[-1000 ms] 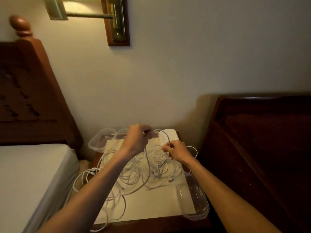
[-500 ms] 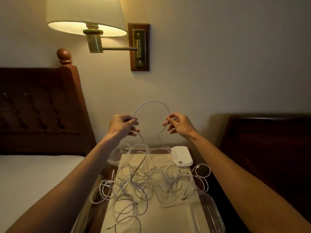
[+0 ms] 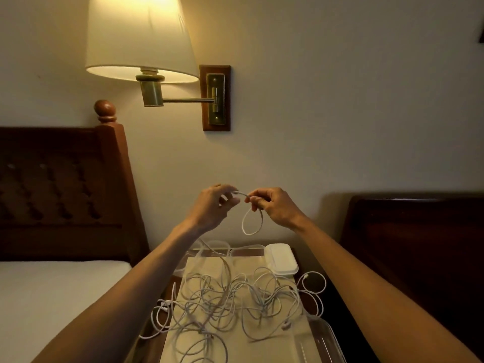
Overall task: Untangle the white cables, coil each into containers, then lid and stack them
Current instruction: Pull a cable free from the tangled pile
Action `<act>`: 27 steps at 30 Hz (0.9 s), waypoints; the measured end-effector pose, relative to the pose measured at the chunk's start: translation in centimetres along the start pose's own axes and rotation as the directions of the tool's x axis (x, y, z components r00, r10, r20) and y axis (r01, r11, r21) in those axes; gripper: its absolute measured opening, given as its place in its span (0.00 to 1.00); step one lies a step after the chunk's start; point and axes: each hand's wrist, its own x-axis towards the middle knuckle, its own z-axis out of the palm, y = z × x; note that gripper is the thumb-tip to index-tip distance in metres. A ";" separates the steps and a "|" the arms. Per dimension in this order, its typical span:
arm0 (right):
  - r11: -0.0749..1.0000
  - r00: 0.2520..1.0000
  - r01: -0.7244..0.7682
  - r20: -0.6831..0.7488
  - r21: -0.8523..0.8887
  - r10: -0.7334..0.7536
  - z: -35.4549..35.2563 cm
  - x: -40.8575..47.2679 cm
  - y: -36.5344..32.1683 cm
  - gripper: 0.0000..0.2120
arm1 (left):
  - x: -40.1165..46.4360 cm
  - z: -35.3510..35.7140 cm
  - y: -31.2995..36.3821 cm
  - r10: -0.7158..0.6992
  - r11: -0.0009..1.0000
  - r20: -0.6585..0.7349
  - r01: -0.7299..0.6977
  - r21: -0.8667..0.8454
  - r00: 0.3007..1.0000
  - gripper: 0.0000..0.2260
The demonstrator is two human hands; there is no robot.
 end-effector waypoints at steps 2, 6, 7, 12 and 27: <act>0.999 0.997 -0.036 0.065 0.034 0.034 -0.2 -0.8 0.0 0.10 | 0.4 0.0 -0.2 0.060 0.994 -0.051 -0.055 0.092 0.997 0.10; 0.874 0.976 -0.199 0.172 0.444 0.135 0.2 -2.6 0.0 0.13 | 1.9 -1.7 0.6 0.129 0.989 -0.182 -0.114 0.091 0.975 0.09; 0.822 0.969 -0.228 0.201 0.521 0.141 0.1 -3.0 0.1 0.13 | 2.2 -2.4 0.6 0.123 0.991 -0.208 -0.109 0.076 0.970 0.09; 0.724 0.948 -0.305 0.268 0.619 0.170 -0.5 -4.6 -0.7 0.15 | 3.0 -4.9 -0.5 -0.170 0.980 -0.319 0.125 -0.156 0.932 0.10; 0.635 0.945 -0.314 0.166 0.706 0.282 -3.5 -1.8 -5.4 0.14 | -5.2 2.2 3.0 -0.144 0.986 -0.361 0.165 0.029 0.922 0.06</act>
